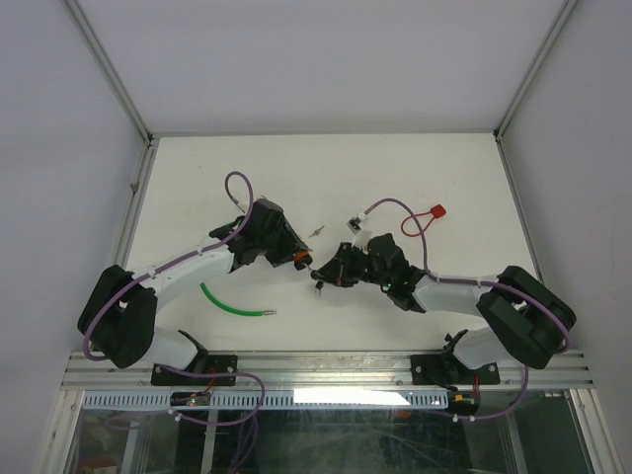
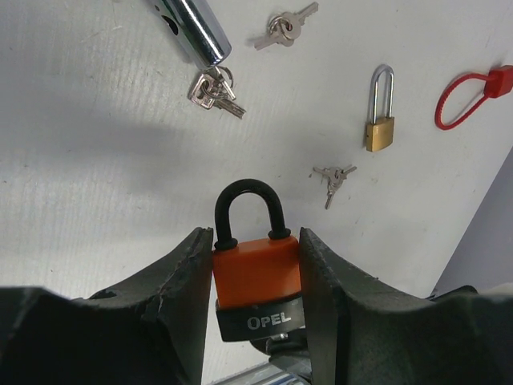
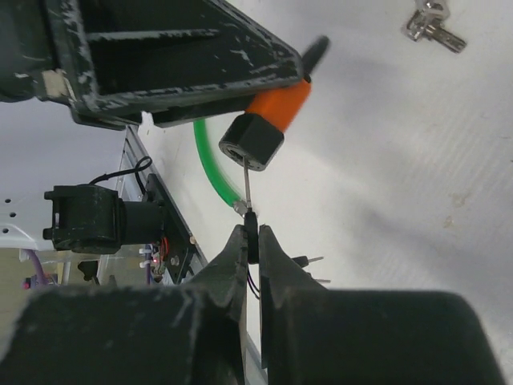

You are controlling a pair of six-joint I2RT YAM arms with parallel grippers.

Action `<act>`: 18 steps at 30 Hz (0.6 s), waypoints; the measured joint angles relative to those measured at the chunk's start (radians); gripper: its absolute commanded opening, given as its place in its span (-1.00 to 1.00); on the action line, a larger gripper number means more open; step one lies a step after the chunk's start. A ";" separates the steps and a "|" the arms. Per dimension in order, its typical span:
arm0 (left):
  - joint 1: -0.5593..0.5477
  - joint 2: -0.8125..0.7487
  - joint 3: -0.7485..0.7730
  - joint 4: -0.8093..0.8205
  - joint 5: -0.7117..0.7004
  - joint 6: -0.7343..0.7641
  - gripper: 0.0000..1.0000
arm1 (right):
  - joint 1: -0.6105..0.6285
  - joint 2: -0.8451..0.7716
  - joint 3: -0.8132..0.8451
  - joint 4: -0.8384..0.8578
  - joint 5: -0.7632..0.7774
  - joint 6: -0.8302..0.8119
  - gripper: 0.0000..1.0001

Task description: Unlock with the key

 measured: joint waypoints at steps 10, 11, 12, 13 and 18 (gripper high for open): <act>-0.002 0.009 -0.003 0.020 0.029 -0.018 -0.92 | 0.010 -0.003 0.049 -0.053 0.056 0.048 -1.00; 0.001 0.009 -0.008 0.022 0.012 -0.011 -0.93 | 0.011 -0.005 0.050 -0.073 0.061 0.057 -1.00; 0.003 0.009 -0.013 0.021 0.011 -0.012 -0.94 | 0.010 -0.005 0.050 -0.078 0.067 0.063 -1.00; 0.004 0.009 -0.021 0.021 0.011 -0.013 -0.94 | 0.010 -0.005 0.051 -0.086 0.074 0.069 -1.00; -0.014 0.009 -0.031 0.020 0.019 -0.026 -0.95 | 0.005 -0.005 0.048 -0.143 0.109 0.080 -1.00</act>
